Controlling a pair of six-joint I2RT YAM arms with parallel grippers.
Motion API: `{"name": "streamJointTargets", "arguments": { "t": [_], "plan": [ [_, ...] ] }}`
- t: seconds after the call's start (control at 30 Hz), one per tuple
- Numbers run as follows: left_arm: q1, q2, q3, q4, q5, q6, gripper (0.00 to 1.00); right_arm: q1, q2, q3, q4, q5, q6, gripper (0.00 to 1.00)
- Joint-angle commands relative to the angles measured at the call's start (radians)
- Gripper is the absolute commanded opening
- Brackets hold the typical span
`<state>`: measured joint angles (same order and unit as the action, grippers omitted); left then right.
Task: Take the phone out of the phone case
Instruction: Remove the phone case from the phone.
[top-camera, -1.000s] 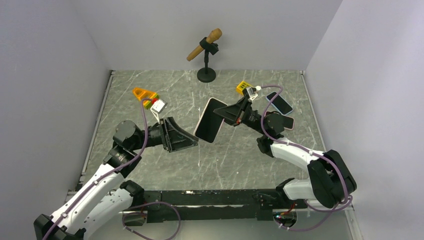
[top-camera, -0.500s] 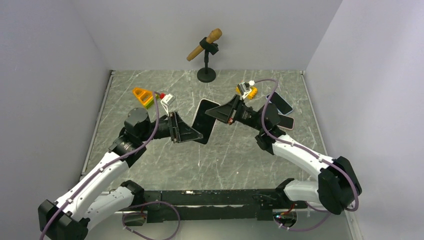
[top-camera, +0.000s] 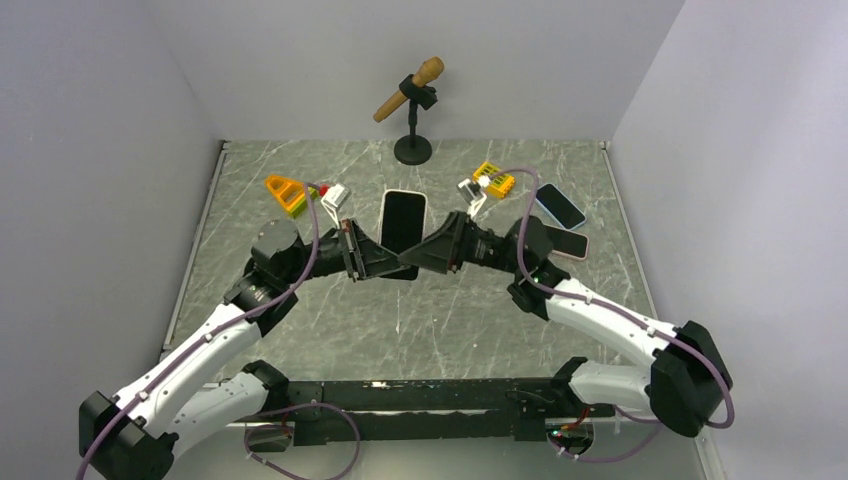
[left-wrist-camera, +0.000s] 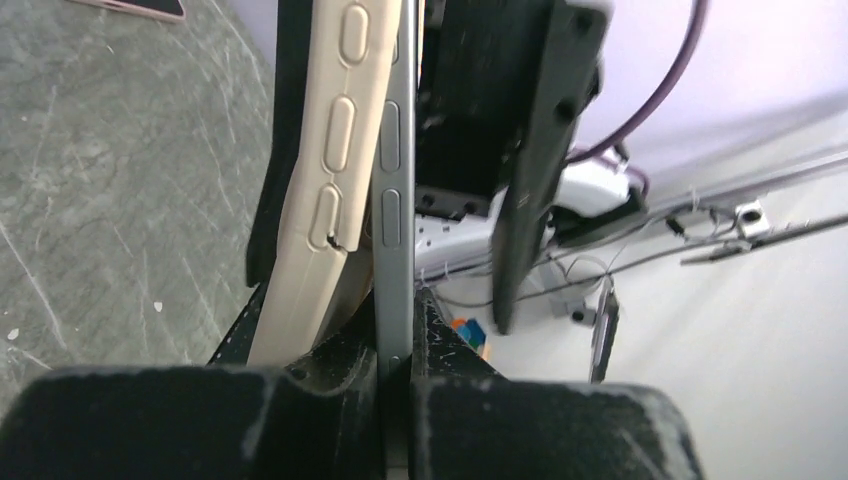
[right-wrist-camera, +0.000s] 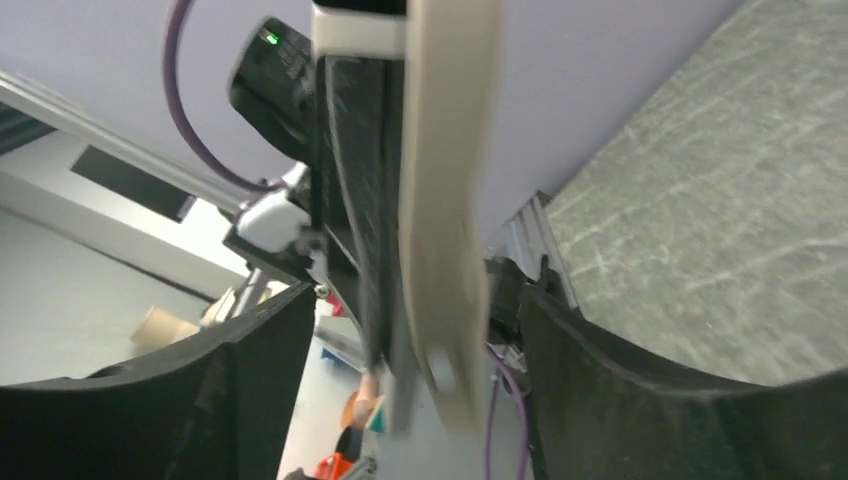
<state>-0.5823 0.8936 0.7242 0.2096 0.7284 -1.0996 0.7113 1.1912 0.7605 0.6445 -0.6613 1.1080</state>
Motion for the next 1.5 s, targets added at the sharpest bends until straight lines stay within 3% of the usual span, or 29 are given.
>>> {"name": "streamJointTargets", "arguments": {
  "t": [0.0, 0.2, 0.3, 0.4, 0.57, 0.93, 1.17, 1.27, 1.37, 1.47],
  "plan": [
    [0.003, -0.072, 0.000, 0.090, -0.155, -0.123, 0.00, -0.007, -0.110, -0.166, 0.203, 0.112, 0.006, 0.84],
    [0.007, -0.130, -0.031, 0.130, -0.258, -0.259, 0.00, -0.011, -0.208, -0.298, 0.253, 0.243, -0.005, 0.89],
    [0.007, -0.156, -0.027, 0.107, -0.298, -0.272, 0.00, 0.008, -0.178, -0.291, 0.304, 0.223, 0.006, 0.80],
    [0.008, -0.171, -0.025, 0.086, -0.326, -0.273, 0.00, 0.032, -0.114, -0.267, 0.360, 0.202, 0.019, 0.63],
    [0.008, -0.167, -0.039, 0.112, -0.319, -0.294, 0.00, 0.073, -0.031, -0.221, 0.422, 0.190, 0.024, 0.50],
    [0.008, -0.157, -0.077, 0.145, -0.301, -0.311, 0.00, 0.111, 0.010, -0.183, 0.423, 0.208, 0.007, 0.53],
    [0.008, -0.168, -0.092, 0.178, -0.267, -0.342, 0.00, 0.123, 0.114, -0.091, 0.420, 0.216, 0.026, 0.29],
    [0.009, -0.190, -0.096, 0.169, -0.271, -0.348, 0.00, 0.132, 0.157, -0.074, 0.486, 0.178, 0.033, 0.34],
    [0.007, -0.213, -0.084, 0.120, -0.280, -0.327, 0.00, 0.135, 0.153, -0.124, 0.541, 0.194, 0.031, 0.56],
    [0.008, -0.219, -0.091, 0.124, -0.284, -0.333, 0.00, 0.137, 0.130, -0.154, 0.511, 0.207, 0.007, 0.60]
  ]
}}
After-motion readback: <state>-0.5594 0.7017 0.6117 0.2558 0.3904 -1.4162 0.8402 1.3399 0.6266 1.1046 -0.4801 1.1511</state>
